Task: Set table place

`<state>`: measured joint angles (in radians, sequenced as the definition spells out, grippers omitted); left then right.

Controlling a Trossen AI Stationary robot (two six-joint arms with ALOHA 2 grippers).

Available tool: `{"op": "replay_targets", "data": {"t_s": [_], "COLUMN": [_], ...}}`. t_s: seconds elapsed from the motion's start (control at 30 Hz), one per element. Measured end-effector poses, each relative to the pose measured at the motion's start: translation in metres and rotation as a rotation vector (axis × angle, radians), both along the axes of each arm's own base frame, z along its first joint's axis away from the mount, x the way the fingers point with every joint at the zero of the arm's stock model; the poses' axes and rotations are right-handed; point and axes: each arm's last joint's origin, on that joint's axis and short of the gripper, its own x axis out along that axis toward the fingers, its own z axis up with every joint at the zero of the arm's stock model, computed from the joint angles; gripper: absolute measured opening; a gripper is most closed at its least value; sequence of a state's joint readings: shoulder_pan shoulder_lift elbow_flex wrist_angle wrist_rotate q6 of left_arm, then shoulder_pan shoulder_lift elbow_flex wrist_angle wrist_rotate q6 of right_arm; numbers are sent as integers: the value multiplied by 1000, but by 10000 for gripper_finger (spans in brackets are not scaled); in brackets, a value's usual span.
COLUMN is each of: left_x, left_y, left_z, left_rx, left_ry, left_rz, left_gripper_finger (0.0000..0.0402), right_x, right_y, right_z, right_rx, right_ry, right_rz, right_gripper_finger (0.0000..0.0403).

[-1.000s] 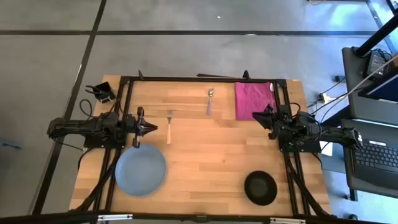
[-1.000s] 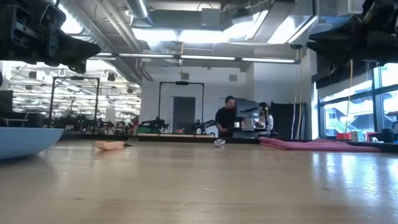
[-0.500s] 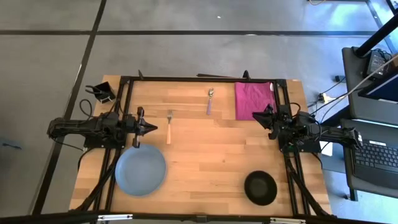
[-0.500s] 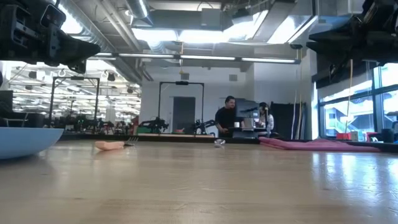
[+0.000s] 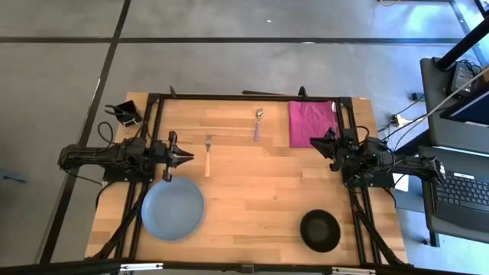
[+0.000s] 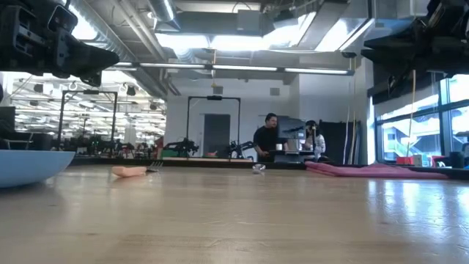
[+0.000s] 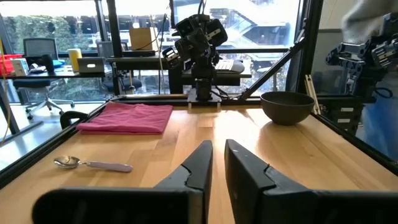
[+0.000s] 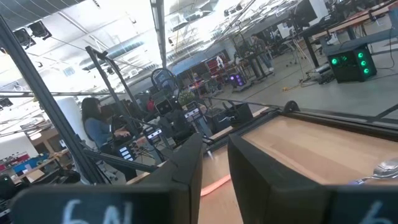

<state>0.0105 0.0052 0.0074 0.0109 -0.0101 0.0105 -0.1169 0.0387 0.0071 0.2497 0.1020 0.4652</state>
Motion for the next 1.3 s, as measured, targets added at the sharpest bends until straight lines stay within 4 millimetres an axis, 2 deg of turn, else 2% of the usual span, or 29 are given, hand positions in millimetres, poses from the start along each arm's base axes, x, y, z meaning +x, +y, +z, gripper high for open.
{"op": "replay_targets", "data": {"t_s": [0.4,0.53,0.6,0.7,0.77,1.0,1.13,1.3], "left_x": [0,0,0,0,0,-1,-3,-8], "left_y": [0,0,1,3,3,4,0,-4], "left_z": [0,0,0,3,7,11,22,36], "left_rx": [0,2,144,357,400,458,197,-151], "left_ry": [0,1,3,-17,-51,-87,-224,-372], "left_rz": [0,0,24,74,91,117,0,-190], "left_gripper_finger": [60,65,66,68,70,77,80,82], "right_x": [0,0,0,-1,-1,-3,-6,-8], "right_y": [0,0,0,-1,-2,-5,-8,-8], "right_z": [0,1,2,2,2,4,10,14], "right_rx": [9,151,224,424,502,551,710,696], "right_ry": [-2,-49,-68,-121,-150,-220,-374,-420], "right_rz": [1,38,45,72,58,-53,-107,-90], "right_gripper_finger": [78,78,78,78,78,78,78,78]}}
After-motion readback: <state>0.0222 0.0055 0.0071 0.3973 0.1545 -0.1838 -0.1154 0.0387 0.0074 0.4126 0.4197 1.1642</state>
